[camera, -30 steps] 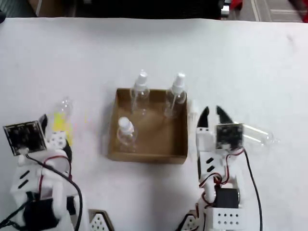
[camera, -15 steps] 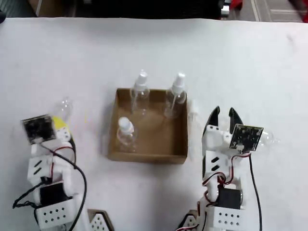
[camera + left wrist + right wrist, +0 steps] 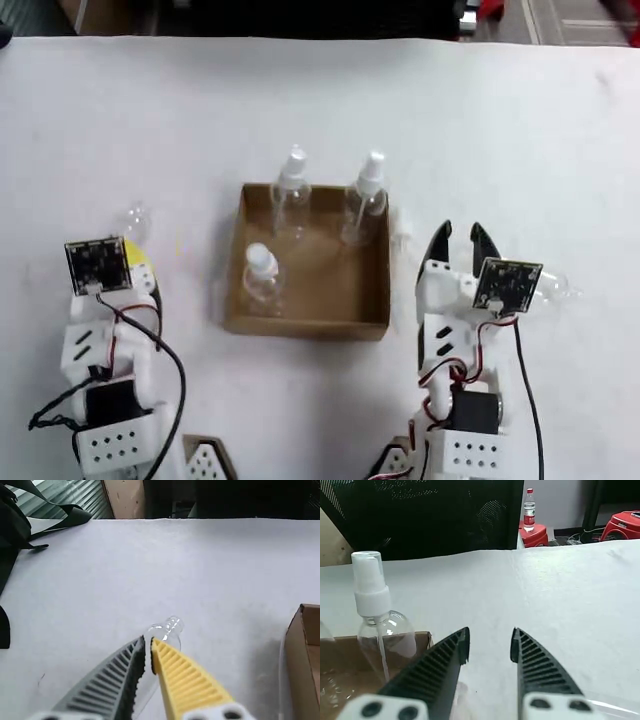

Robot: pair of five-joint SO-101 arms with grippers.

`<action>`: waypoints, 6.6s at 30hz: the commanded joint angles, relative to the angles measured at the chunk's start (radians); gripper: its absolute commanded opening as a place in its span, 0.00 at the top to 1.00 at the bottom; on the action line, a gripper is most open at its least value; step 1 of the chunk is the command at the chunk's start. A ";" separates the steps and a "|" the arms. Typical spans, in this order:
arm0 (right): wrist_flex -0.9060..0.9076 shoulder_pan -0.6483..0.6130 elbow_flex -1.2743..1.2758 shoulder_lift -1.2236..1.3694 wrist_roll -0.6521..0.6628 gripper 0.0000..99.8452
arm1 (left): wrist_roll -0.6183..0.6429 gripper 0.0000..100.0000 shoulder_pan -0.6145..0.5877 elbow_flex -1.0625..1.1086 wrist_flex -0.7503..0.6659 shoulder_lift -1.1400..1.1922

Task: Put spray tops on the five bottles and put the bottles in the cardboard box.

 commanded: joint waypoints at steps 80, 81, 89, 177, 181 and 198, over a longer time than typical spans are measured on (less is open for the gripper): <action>1.165 0.469 -1.979 2.104 -0.666 0.76 | -0.017 0.97 0.082 -0.023 0.008 -0.019; 1.148 0.463 -1.975 2.115 -0.690 0.76 | -0.017 0.97 0.081 -0.023 0.008 -0.019; 1.127 0.435 -1.982 2.305 -0.732 0.76 | -0.017 0.97 0.076 -0.023 0.008 -0.019; 1.244 0.275 -2.415 2.545 0.591 0.98 | -0.017 0.97 0.081 -0.023 0.008 -0.019; 1.244 0.278 -2.415 2.516 0.770 0.98 | -0.017 0.97 0.081 -0.023 0.008 -0.019; 1.244 0.288 -2.256 2.486 1.270 0.97 | -0.017 0.97 0.081 -0.023 0.006 -0.019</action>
